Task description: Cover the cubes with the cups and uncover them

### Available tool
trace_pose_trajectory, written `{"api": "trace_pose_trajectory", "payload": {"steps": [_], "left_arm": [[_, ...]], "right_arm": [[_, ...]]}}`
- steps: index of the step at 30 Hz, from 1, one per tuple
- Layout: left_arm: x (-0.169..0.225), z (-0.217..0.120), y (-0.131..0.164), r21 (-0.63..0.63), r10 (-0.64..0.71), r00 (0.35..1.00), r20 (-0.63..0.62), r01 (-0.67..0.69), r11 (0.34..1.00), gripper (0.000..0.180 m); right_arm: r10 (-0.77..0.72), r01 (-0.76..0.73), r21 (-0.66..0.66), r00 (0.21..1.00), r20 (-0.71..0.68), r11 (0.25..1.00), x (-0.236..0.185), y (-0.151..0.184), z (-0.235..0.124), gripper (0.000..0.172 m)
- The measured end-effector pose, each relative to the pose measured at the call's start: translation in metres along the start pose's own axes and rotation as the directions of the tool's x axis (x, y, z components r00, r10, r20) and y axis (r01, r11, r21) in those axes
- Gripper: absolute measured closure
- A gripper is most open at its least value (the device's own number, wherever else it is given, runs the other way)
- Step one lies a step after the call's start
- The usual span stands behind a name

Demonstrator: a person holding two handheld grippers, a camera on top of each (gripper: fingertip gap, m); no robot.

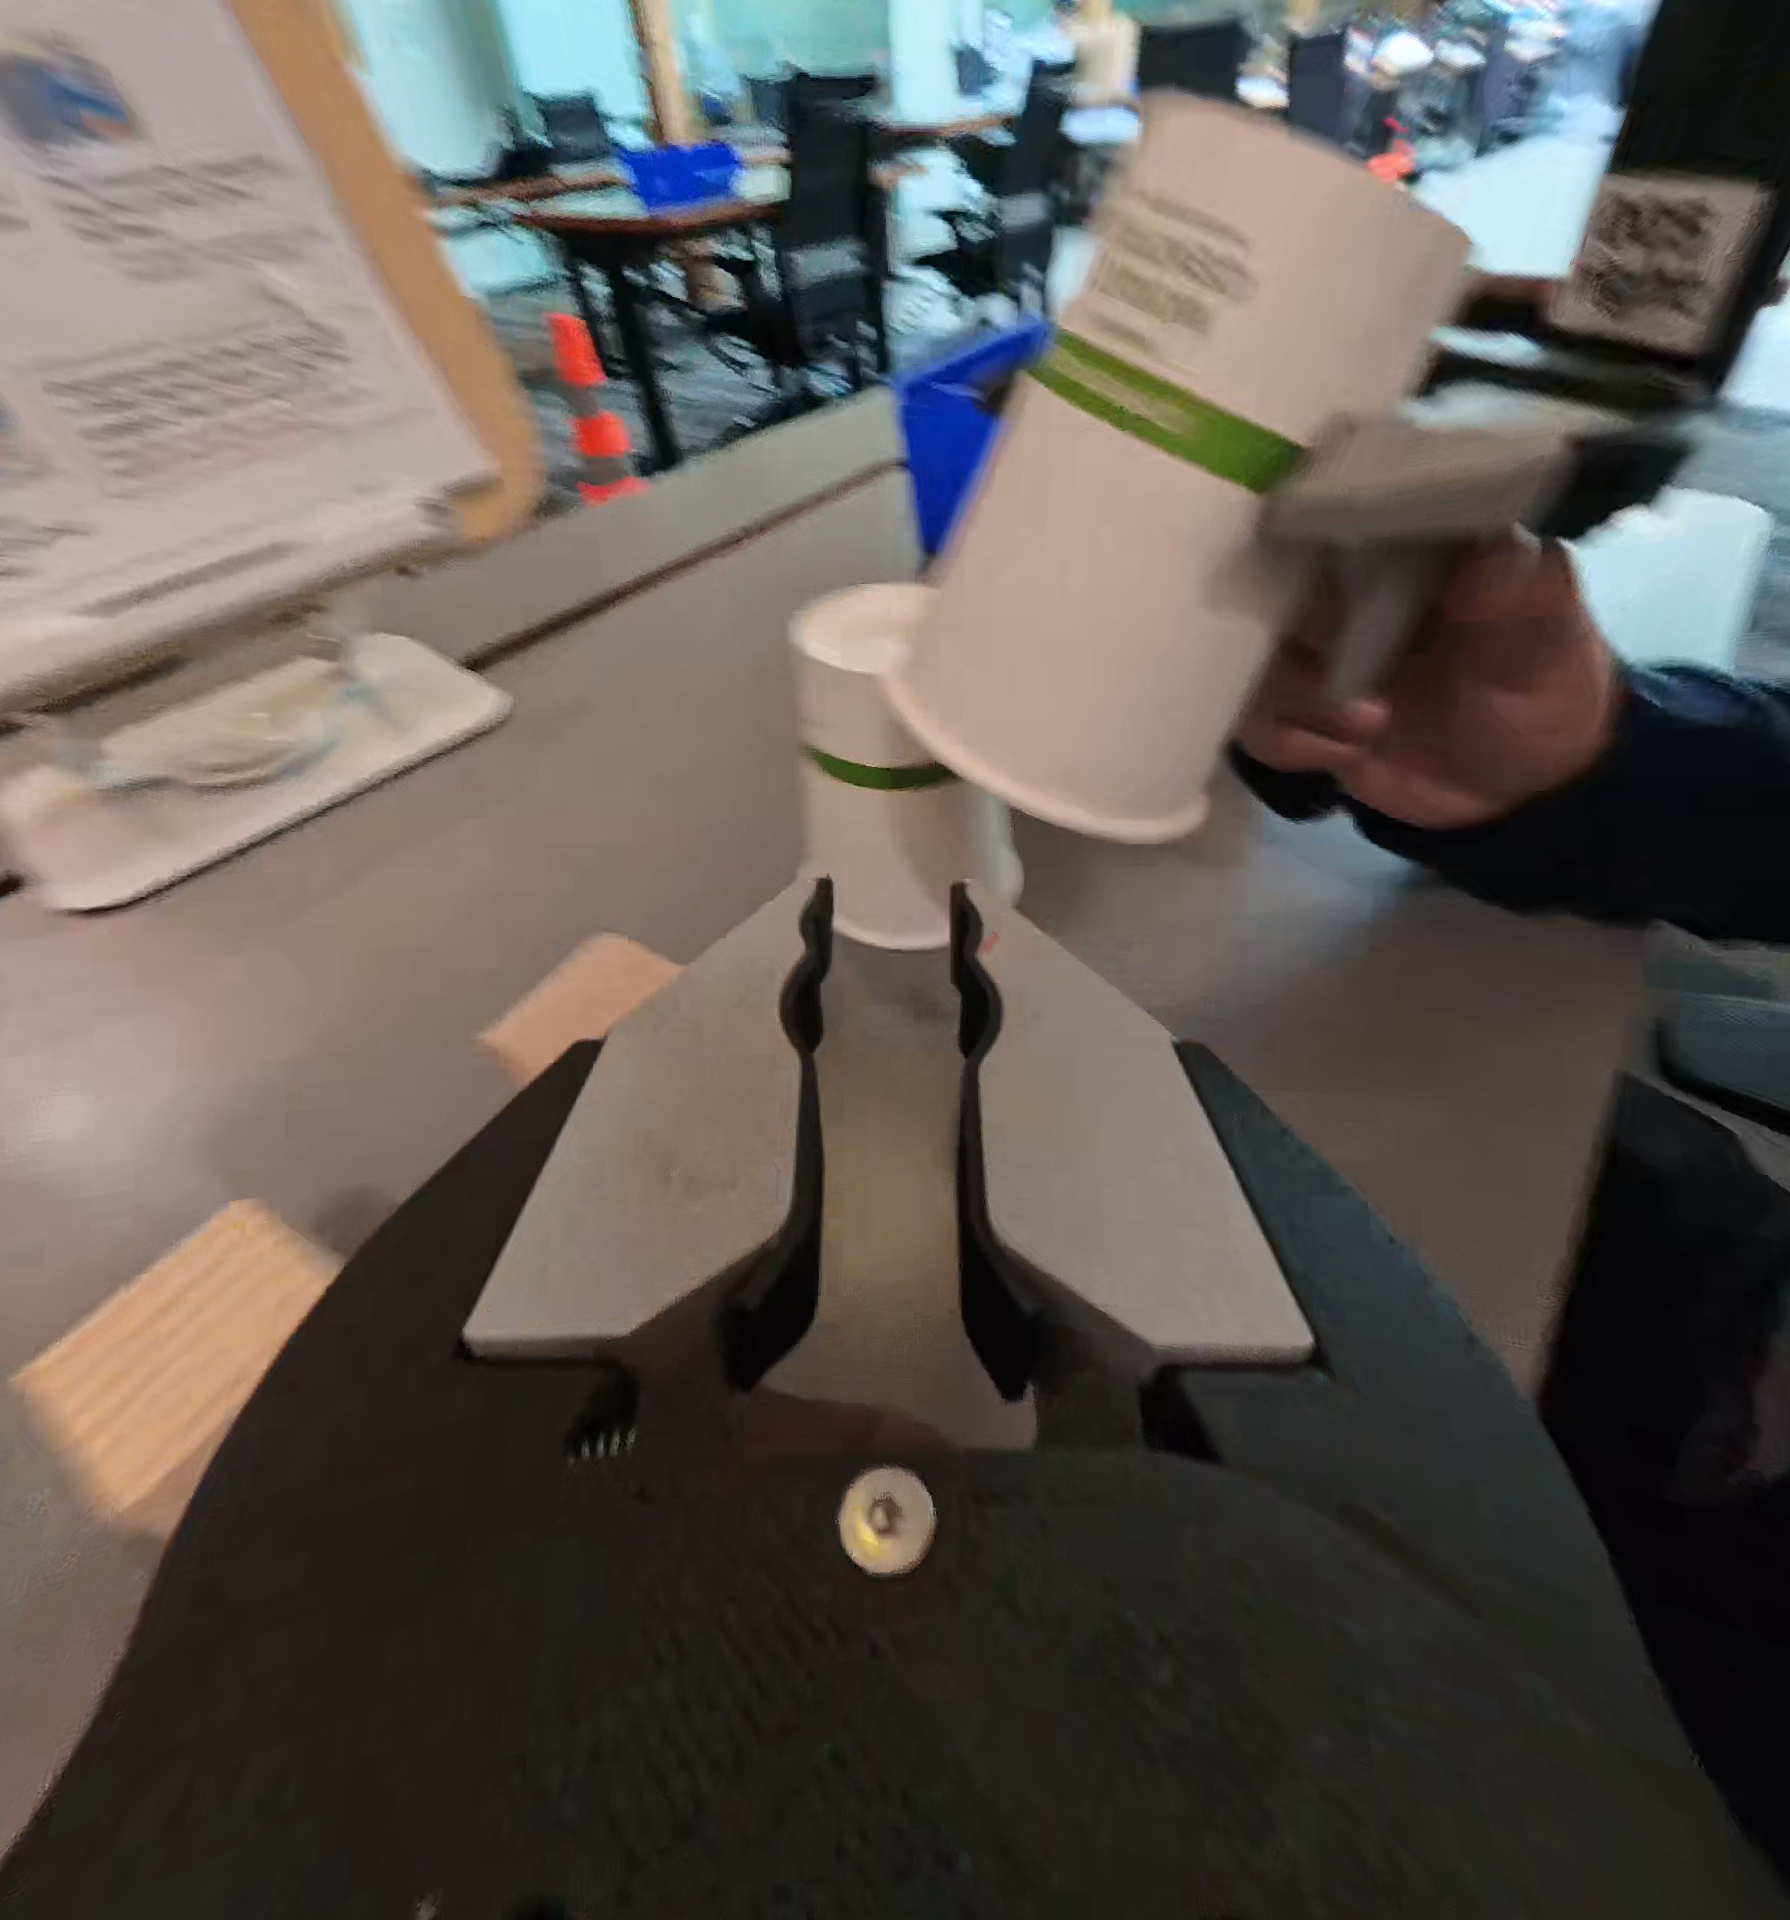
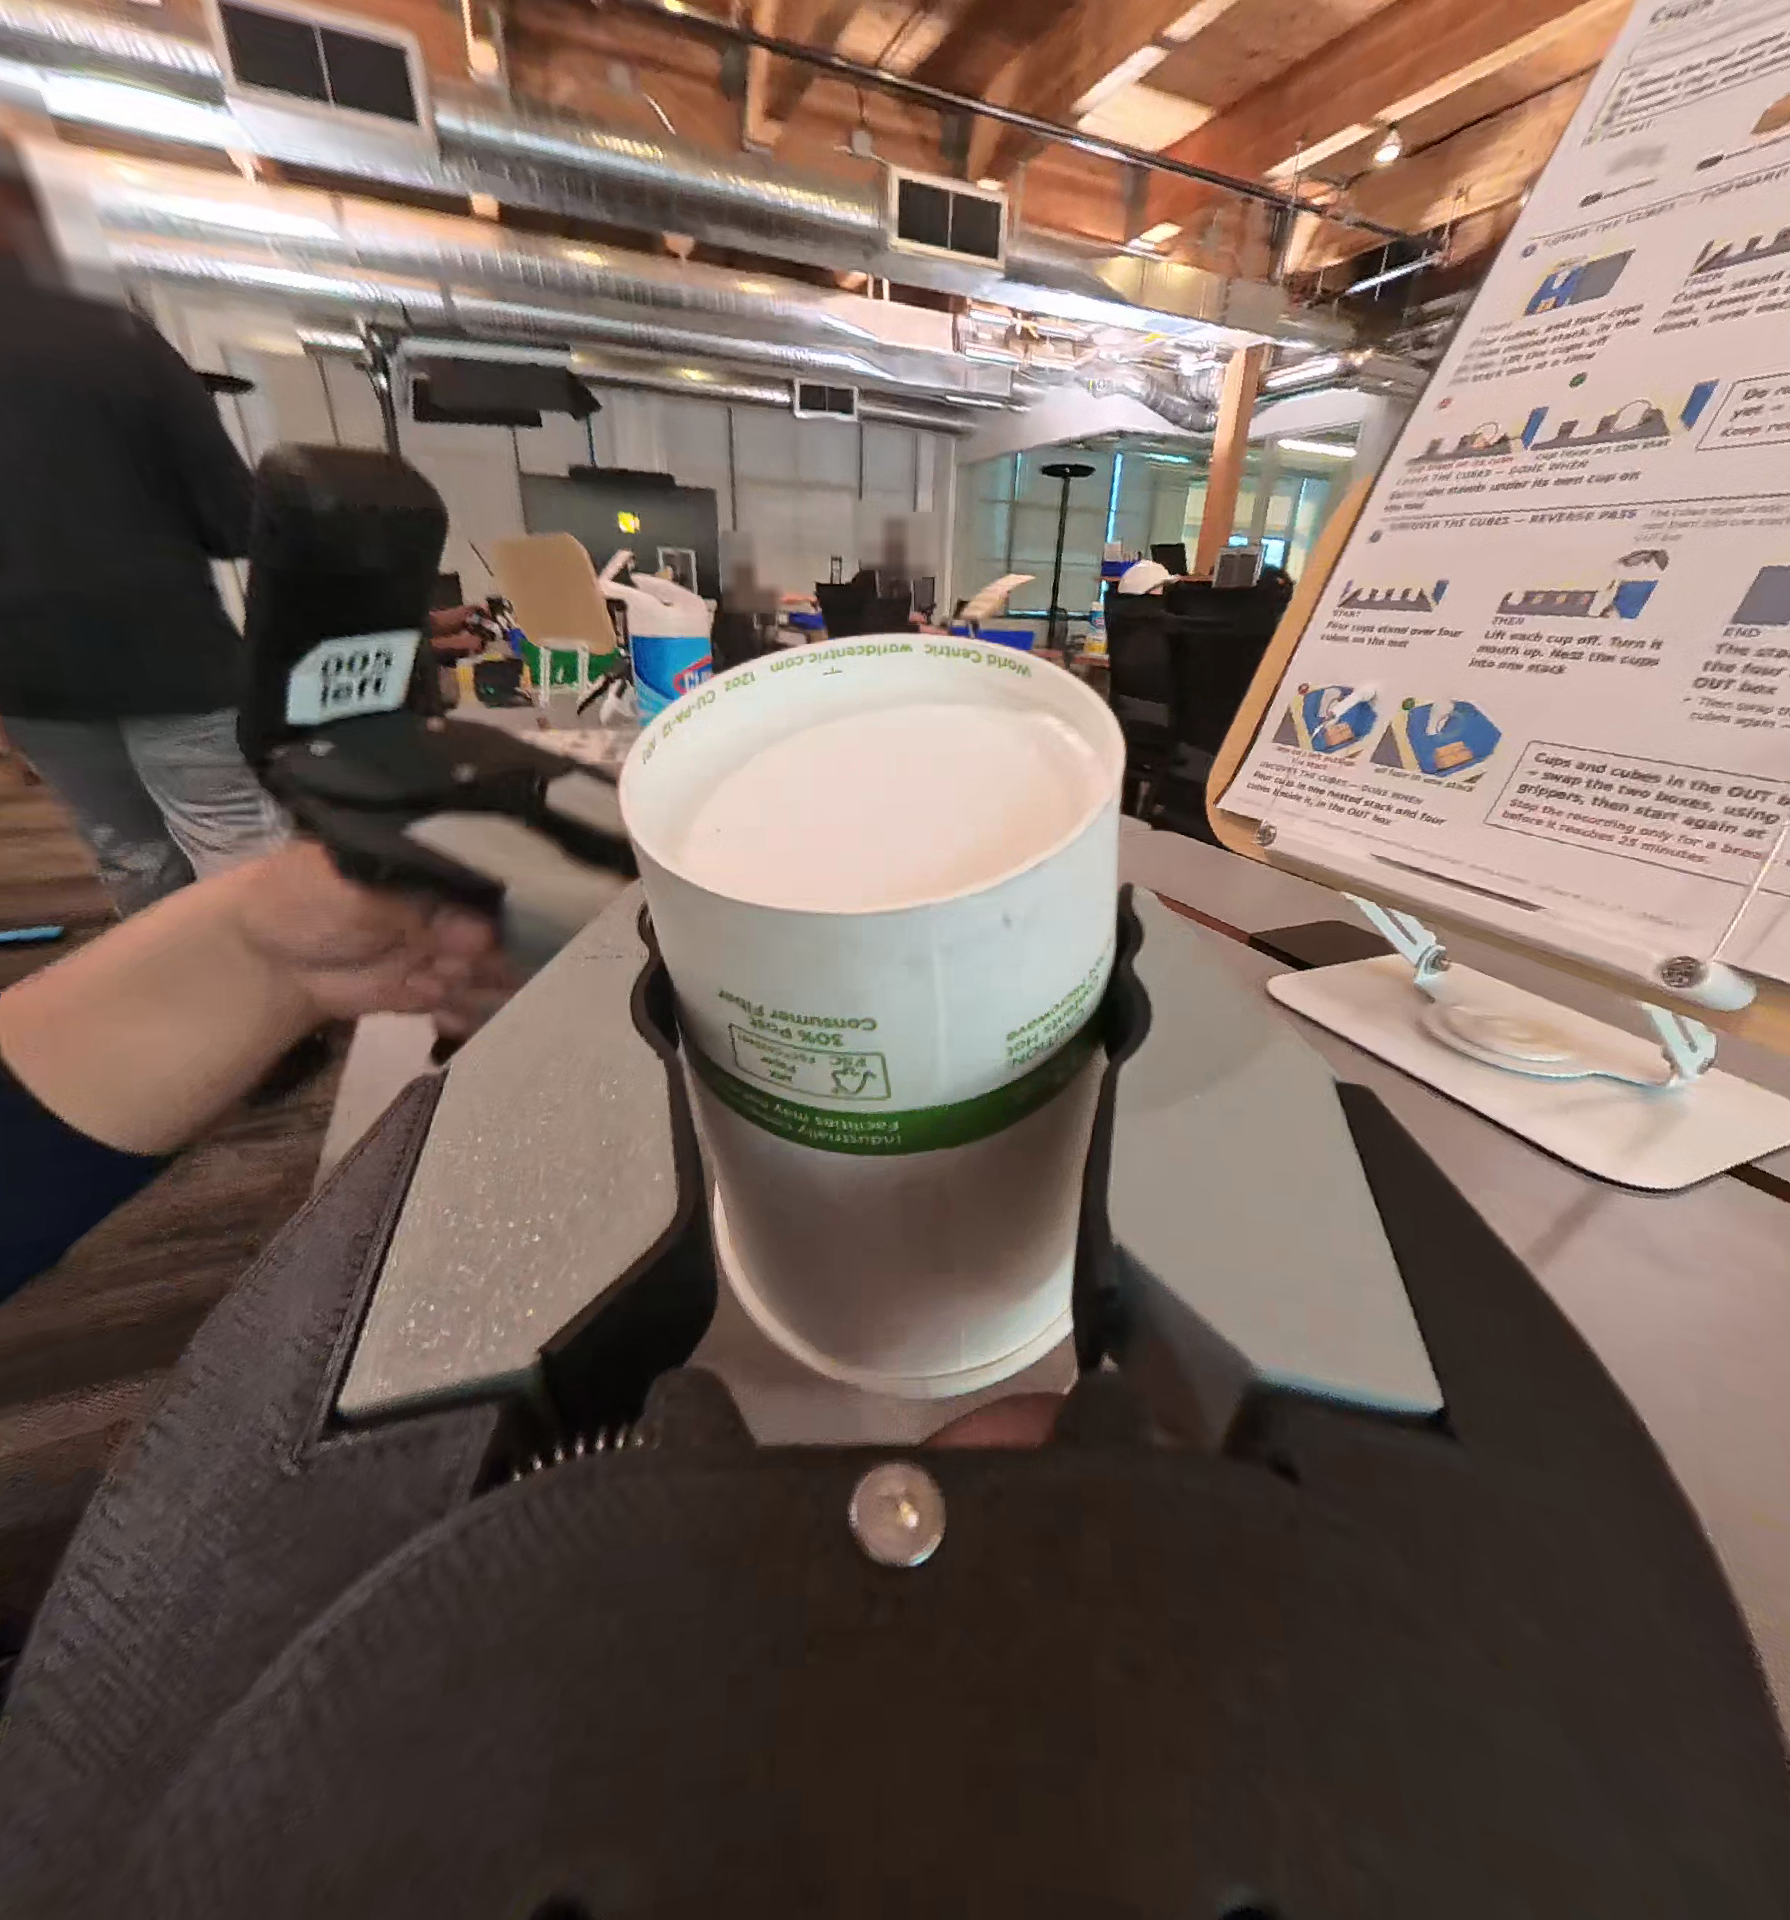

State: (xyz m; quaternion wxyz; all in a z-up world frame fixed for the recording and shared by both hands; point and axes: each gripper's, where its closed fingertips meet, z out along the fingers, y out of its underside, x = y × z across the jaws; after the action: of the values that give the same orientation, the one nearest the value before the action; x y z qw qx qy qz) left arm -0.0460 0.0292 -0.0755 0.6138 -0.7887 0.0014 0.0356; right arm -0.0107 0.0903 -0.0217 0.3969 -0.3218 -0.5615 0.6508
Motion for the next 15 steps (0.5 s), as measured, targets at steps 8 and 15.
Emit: {"api": "trace_pose_trajectory", "payload": {"steps": [8,15], "left_arm": [[-0.173,-0.032,-0.029,0.068,0.049,0.847,0.53,-0.1,0.993,0.162],[-0.209,-0.029,-0.017,0.193,0.004,0.776,0.631,-0.161,0.968,0.168]], "right_arm": [[0.018,-0.034,-0.126,0.992,-0.121,0.991,-0.006,0.042,0.066,0.09],[-0.05,0.011,-0.195,0.98,-0.195,0.981,0.002,0.067,0.109,0.089]]}}
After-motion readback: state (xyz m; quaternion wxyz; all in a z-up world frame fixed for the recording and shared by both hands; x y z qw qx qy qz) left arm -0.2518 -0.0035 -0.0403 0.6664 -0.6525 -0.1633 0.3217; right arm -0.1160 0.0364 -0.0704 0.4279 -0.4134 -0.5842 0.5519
